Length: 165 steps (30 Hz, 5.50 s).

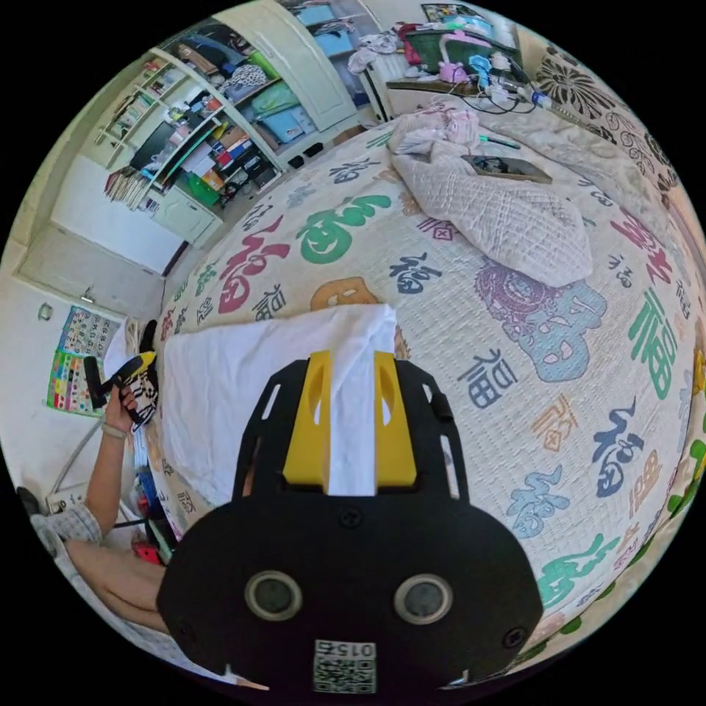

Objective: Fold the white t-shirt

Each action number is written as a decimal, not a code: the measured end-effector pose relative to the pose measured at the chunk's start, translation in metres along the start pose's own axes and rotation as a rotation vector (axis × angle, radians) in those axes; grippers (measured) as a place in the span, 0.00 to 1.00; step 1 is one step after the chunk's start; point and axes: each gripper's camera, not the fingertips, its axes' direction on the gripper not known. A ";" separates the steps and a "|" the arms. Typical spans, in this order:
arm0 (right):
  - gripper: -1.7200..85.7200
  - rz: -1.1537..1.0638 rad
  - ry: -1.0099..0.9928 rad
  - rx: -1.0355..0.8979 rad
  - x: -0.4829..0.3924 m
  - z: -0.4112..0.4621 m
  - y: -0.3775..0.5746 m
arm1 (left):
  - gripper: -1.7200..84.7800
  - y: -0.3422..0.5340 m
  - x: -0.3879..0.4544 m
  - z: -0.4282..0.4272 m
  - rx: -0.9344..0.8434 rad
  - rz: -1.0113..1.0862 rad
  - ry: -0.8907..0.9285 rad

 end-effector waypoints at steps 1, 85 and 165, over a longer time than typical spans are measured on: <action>0.12 0.014 -0.007 -0.008 0.002 0.005 -0.007 | 0.13 -0.006 -0.005 0.005 -0.007 -0.019 -0.005; 0.02 -0.236 -0.280 -0.117 0.004 0.060 -0.185 | 0.03 0.277 0.377 0.219 -0.237 1.028 0.394; 0.04 -0.324 0.525 0.195 -0.028 -0.061 0.339 | 0.04 0.256 0.254 0.178 0.062 0.541 -0.112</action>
